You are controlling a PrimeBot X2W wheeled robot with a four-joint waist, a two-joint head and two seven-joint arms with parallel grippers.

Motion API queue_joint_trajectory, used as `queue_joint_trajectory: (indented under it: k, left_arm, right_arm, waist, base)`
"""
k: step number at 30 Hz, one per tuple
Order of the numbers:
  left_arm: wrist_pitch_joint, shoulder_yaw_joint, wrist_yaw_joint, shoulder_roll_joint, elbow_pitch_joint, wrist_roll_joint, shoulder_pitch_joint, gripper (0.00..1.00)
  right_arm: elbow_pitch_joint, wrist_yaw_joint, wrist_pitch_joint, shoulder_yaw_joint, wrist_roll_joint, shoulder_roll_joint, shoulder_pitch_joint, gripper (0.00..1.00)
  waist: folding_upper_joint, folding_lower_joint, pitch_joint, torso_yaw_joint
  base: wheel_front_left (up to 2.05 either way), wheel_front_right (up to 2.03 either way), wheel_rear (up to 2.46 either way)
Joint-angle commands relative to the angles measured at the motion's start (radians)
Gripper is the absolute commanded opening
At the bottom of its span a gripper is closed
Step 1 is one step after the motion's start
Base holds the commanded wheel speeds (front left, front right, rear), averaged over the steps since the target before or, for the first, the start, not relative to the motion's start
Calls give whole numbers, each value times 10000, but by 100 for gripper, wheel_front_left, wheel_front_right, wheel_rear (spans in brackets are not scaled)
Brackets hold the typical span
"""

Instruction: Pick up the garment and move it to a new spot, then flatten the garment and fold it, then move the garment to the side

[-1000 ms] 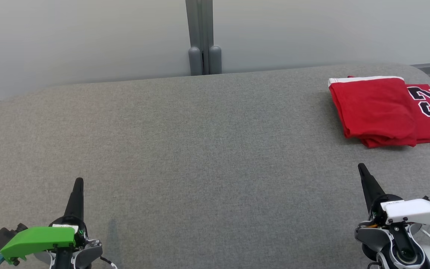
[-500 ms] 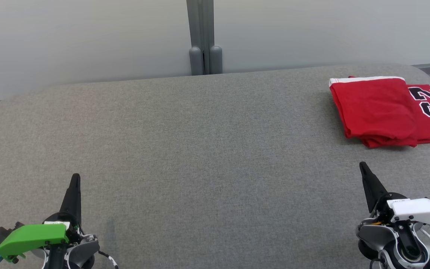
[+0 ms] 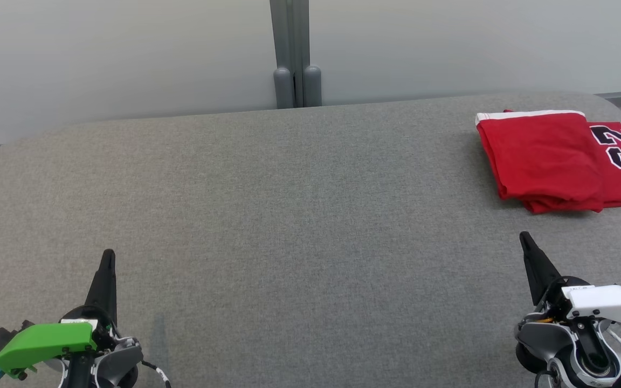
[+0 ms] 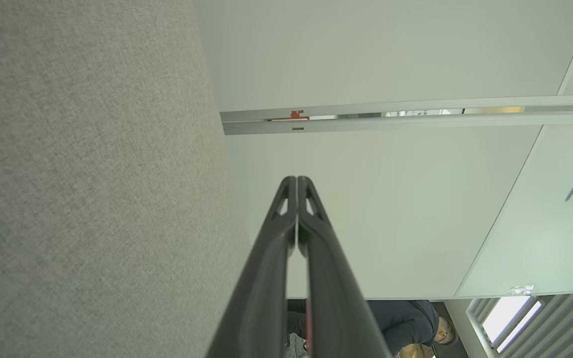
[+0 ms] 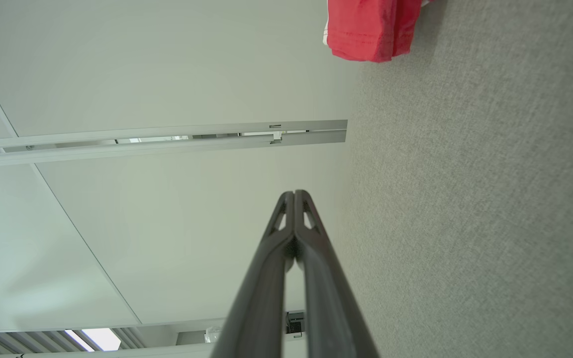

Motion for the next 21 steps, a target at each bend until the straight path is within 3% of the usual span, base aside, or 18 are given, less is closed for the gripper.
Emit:
queue_joint_trajectory:
  k: [1,21]
  left_arm:
    - [24,53,-52,9,15,6,-153,0]
    - [81,123,-52,-60,22,98,-162,0]
  right_arm:
    - [18,4,36,-32,-3,16,-57,0]
    - [23,4,93,-97,-81,68,-64,0]
  waist:
    - [-1,0,0,0]
    - [-1,0,0,0]
  base:
    - [0,0,0]
    - [0,0,0]
